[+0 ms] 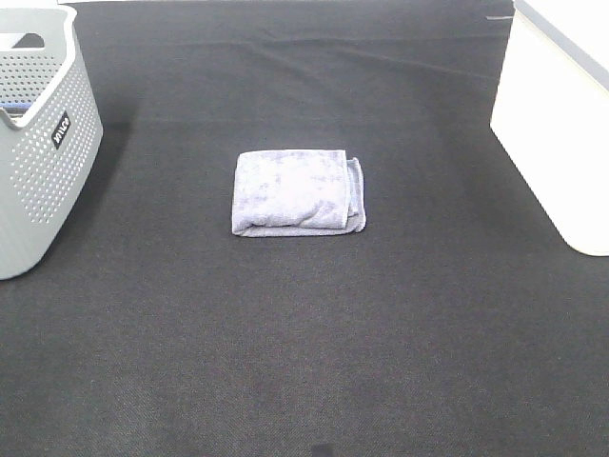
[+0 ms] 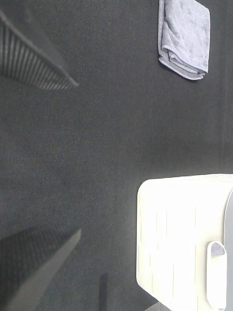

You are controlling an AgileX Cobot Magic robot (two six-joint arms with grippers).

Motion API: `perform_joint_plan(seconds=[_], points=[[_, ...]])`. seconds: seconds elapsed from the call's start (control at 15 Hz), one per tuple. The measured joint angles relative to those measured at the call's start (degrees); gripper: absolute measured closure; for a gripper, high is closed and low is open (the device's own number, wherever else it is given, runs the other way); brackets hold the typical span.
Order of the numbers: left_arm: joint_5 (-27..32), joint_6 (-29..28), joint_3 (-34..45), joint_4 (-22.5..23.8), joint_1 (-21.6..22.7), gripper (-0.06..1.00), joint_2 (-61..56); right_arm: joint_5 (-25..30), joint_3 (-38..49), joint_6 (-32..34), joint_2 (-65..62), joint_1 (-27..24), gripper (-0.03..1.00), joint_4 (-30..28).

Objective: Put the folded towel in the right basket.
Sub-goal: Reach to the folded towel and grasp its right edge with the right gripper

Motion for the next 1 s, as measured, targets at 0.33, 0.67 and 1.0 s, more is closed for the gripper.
perform_joint_plan(seconds=[0.33,0.67,1.0], points=[[0.0,0.0,0.0,0.0,0.0,-0.03,0.0,0.0,0.0,0.0,0.0,0.0,0.24,0.0],[0.0,0.0,0.0,0.0,0.0,-0.03,0.0,0.0,0.0,0.0,0.0,0.0,0.24,0.0],[0.0,0.0,0.0,0.0,0.0,-0.03,0.0,0.0,0.0,0.0,0.0,0.0,0.24,0.0]])
